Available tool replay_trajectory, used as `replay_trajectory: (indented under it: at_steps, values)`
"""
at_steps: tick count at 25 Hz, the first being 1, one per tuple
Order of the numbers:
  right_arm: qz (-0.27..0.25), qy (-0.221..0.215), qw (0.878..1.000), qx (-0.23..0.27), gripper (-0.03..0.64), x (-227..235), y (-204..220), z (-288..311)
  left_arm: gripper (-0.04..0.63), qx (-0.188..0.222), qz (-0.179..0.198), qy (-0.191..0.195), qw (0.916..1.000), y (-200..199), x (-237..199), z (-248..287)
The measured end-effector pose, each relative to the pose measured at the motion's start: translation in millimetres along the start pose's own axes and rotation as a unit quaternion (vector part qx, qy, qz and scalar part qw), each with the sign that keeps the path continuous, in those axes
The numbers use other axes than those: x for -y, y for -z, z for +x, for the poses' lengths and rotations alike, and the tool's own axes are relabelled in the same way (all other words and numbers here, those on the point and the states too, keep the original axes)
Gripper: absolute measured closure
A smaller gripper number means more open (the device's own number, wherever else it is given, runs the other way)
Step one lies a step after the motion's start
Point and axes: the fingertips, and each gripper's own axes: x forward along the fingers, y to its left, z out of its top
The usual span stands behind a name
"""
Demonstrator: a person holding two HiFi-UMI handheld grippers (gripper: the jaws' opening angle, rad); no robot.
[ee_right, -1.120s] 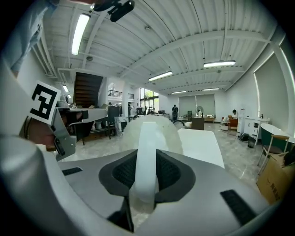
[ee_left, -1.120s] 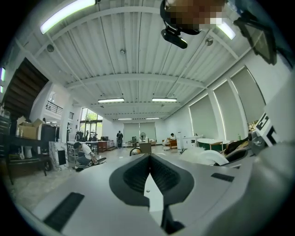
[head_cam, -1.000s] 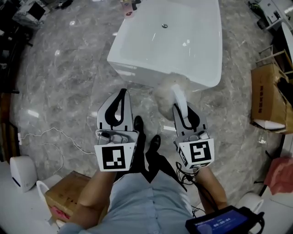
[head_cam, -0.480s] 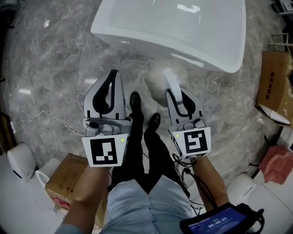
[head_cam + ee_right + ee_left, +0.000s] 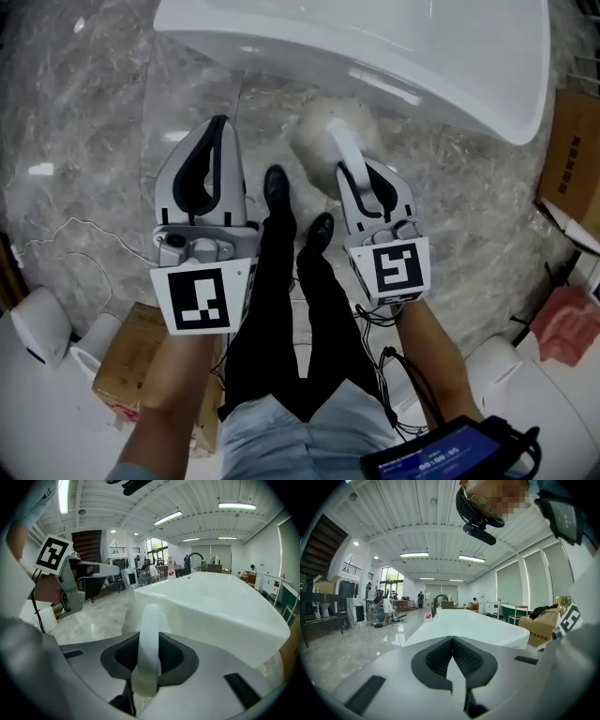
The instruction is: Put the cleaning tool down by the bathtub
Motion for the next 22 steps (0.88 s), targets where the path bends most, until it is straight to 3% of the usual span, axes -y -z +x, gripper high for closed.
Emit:
replay_trajectory:
  at_steps: [8, 22]
  values:
    - [-0.012, -0.013, 0.999, -0.039, 0.52, -11, 66, 60, 0.579, -0.013, 0.001, 0.011, 0.9999, 75, -19, 22]
    - [-0.034, -0.043, 0.996, -0.072, 0.52, 1, 168, 157, 0.58, -0.039, -0.008, -0.007, 0.9992, 188, -45, 41]
